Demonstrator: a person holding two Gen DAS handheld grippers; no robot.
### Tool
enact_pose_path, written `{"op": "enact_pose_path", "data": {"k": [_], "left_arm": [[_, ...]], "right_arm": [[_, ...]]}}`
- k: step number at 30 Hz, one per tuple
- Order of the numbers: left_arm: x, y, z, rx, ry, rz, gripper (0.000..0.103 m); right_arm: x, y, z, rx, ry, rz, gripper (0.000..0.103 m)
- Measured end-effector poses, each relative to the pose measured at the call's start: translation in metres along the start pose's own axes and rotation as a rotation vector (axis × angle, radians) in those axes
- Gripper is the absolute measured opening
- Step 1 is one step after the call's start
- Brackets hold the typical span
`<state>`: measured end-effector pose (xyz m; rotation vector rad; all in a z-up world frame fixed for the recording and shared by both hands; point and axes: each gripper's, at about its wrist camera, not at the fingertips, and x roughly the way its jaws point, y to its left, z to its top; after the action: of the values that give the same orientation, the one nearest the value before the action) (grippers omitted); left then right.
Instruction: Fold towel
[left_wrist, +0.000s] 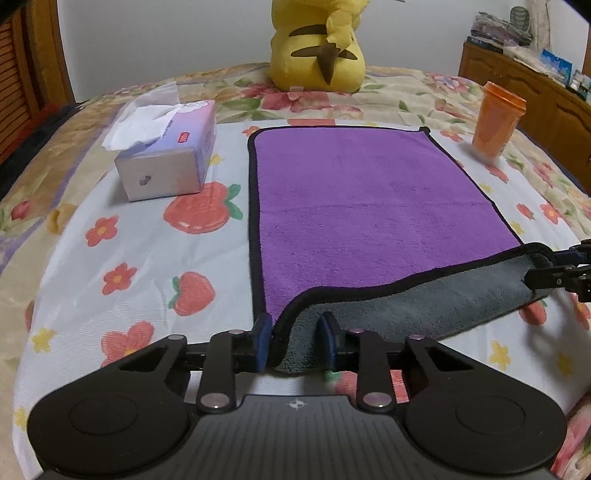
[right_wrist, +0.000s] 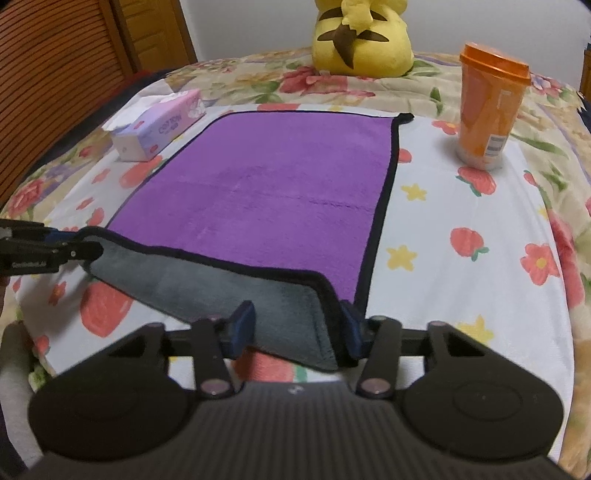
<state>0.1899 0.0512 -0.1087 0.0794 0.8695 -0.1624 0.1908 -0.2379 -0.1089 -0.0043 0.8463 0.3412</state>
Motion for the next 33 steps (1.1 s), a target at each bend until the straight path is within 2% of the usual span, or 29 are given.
{"op": "enact_pose_path", "data": {"k": [3,8,10,33], "left_arm": [[0.0,0.0,0.0,0.001,0.002,-0.002,0.019],[-0.002,-0.001,-0.001,0.01,-0.006,-0.009,0.011],[-0.002,-0.002,-0.001,0.014,-0.012,-0.009,0.01],[-0.032,-0.007,0.016,0.006,-0.186,-0.034,0.009]], "right_arm": [[0.0,0.001,0.0,-0.011,0.004,-0.006,0.028],[0.001,0.0,0.0,-0.02,0.003,-0.012,0.019],[0.001,-0.001,0.0,-0.019,0.001,-0.014,0.01],[-0.015,-0.006,0.022,-0.03,-0.132,0.008,0.006]]}}
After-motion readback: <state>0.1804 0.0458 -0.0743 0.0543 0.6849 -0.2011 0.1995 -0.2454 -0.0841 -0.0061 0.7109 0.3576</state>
